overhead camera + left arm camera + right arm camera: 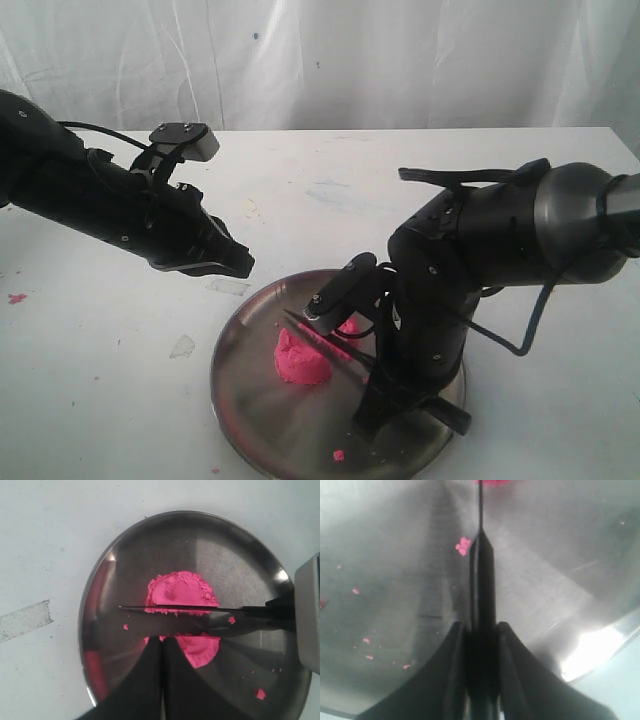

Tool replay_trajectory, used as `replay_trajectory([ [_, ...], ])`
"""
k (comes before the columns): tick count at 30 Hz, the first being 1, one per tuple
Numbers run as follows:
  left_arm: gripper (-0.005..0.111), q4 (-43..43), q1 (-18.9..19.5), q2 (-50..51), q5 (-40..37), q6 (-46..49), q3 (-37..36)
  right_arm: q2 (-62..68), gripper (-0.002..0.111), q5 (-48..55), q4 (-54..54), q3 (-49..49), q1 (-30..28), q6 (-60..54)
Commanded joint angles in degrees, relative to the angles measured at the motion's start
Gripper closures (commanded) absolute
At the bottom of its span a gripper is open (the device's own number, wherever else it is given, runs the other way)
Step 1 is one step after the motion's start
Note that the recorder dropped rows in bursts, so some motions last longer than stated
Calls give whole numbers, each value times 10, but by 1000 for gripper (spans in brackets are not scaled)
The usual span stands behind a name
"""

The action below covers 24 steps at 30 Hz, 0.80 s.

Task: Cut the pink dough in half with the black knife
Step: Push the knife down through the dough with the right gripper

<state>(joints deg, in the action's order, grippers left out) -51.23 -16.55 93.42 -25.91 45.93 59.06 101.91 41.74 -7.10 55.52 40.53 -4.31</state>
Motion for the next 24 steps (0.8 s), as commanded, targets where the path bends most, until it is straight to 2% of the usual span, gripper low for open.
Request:
replay_trajectory([
  [1,107,-6,-1,-8,-9,-3,-4,-6,101,-2,-31,4,-1,28],
  [12,107,-6,-1,-8,-9,-3,-4,-6,101,-1,-36,4,-1,43],
  [24,107,-6,-1,-8,-9,-3,-4,-6,101,4,62,4,0,-52],
])
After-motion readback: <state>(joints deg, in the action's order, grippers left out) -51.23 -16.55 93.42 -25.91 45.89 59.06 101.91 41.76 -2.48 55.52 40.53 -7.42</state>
